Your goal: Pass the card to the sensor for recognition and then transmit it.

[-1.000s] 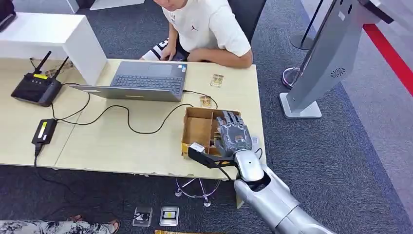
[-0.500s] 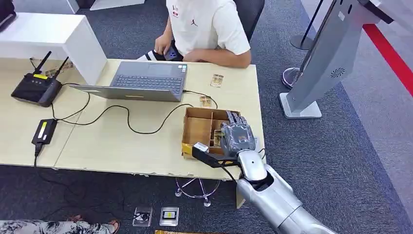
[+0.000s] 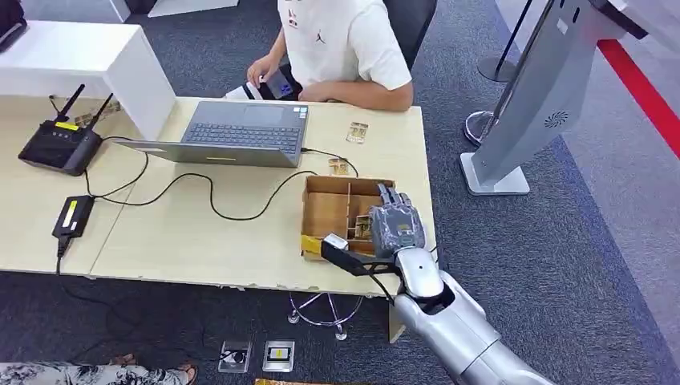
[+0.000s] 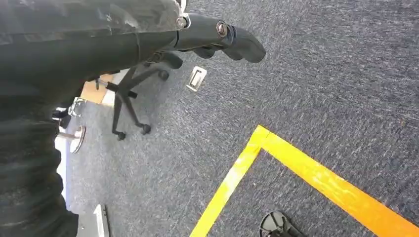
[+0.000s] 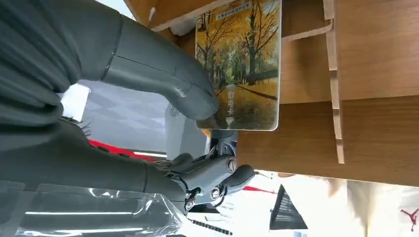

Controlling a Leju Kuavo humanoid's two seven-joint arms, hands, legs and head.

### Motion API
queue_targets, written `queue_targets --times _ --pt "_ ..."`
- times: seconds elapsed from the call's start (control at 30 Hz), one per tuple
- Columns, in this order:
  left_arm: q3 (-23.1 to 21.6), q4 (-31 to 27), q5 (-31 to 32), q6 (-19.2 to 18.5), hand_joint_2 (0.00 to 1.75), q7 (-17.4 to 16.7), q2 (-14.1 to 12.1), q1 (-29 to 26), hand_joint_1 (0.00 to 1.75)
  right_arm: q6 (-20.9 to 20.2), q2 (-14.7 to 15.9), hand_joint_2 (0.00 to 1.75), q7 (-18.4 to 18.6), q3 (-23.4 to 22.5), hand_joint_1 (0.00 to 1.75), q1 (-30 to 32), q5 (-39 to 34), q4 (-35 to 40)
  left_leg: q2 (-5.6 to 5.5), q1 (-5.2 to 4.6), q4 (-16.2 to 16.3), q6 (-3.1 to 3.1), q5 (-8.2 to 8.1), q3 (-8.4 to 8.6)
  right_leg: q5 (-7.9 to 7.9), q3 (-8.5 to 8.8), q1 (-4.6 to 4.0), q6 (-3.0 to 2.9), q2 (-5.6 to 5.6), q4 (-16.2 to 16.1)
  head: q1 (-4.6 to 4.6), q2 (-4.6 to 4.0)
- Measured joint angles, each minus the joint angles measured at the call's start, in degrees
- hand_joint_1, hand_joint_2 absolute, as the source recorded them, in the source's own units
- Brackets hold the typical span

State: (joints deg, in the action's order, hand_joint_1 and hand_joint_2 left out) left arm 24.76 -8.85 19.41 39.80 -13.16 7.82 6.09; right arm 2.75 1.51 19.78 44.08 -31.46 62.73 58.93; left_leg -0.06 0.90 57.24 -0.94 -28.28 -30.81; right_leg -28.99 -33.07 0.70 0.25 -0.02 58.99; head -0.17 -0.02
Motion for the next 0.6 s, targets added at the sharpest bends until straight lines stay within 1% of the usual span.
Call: queue_targets --times 0.07,0.13,0.17,0.2,0.23,0.27,0.37,0.4,0.47,0.5,0.6 --pt "0.48 0.0 -0.11 -0.18 1.75 0.81 0.09 0.01 0.0 0.26 0.15 1.75 0.46 -0.24 1.36 0.24 0.0 0.24 0.0 0.0 0.0 0.0 0.0 0.0 0.0 0.0 0.0 0.0 0.0 0.0 0.0 0.02" --pt "0.83 0.0 -0.37 -0.46 1.75 1.57 0.11 0.01 0.0 0.37 0.33 1.75 0.81 -0.94 1.27 0.72 0.02 1.01 0.0 0.0 0.0 0.0 0.0 0.0 0.0 0.0 0.0 0.0 0.01 0.0 0.0 0.0" --pt "1.03 0.0 -0.46 -0.59 1.75 1.68 0.09 0.01 0.0 0.37 0.46 1.75 0.94 -1.09 1.29 0.8 0.04 1.2 0.0 0.0 0.0 0.0 0.0 -0.01 0.0 -0.01 0.0 0.0 0.01 0.0 0.02 0.02" --pt "1.09 0.0 -0.5 -0.61 1.75 1.75 0.09 0.03 0.0 0.37 0.57 1.75 0.98 -1.16 1.27 0.83 0.04 1.38 0.0 0.0 0.0 0.0 0.0 0.0 0.0 -0.01 0.0 0.0 0.01 0.0 0.02 0.0" --pt "1.14 0.0 -0.52 -0.65 1.75 1.81 0.09 0.03 0.0 0.37 0.61 1.75 1.03 -1.24 1.31 0.85 0.04 1.44 0.0 0.0 0.0 0.0 0.0 0.0 0.0 -0.01 0.0 0.0 0.01 0.0 0.0 0.0" --pt "1.2 0.0 -0.57 -0.77 1.75 1.98 0.09 0.04 0.0 0.37 0.66 1.75 1.09 -1.44 1.52 0.92 0.11 1.44 0.0 0.0 0.0 0.0 0.0 0.0 0.0 -0.01 0.0 0.0 0.01 0.0 0.0 0.0" --pt "1.64 0.0 -0.72 -1.2 1.75 2.8 0.09 0.04 0.0 0.28 1.05 1.75 1.49 -1.75 1.64 1.48 0.26 2.36 0.0 0.0 0.0 0.0 0.0 0.0 0.0 -0.01 0.0 0.0 0.0 0.0 0.0 0.0" --pt "1.94 0.0 -0.74 -1.33 1.75 3.06 0.09 0.05 0.0 0.24 1.29 1.75 1.66 -2.16 1.62 1.65 0.35 2.77 0.0 0.0 0.0 0.0 0.0 0.0 0.0 -0.01 0.0 0.0 0.0 0.0 0.02 0.02" --pt "2.08 0.0 -0.87 -1.46 1.75 3.47 0.09 0.08 0.0 0.13 1.64 1.75 1.79 -2.54 1.73 1.75 0.48 3.3 0.01 0.0 0.0 0.0 0.0 0.0 0.0 -0.01 0.0 0.0 0.01 0.0 0.0 0.02" --pt "2.12 0.0 -0.87 -1.49 1.75 3.56 0.09 0.09 0.0 0.11 1.9 1.75 1.79 -2.58 1.75 1.75 0.57 3.43 0.01 0.0 0.0 0.0 0.0 0.0 0.0 0.0 0.0 0.0 0.01 0.0 0.02 0.02" --pt "2.4 0.0 -0.85 -1.35 1.75 3.58 0.09 0.19 0.0 0.77 2.3 1.75 1.37 -3.26 1.75 1.89 0.96 3.85 0.0 0.0 0.0 0.0 0.0 0.0 0.0 0.0 0.0 0.0 0.0 0.0 0.0 0.0"
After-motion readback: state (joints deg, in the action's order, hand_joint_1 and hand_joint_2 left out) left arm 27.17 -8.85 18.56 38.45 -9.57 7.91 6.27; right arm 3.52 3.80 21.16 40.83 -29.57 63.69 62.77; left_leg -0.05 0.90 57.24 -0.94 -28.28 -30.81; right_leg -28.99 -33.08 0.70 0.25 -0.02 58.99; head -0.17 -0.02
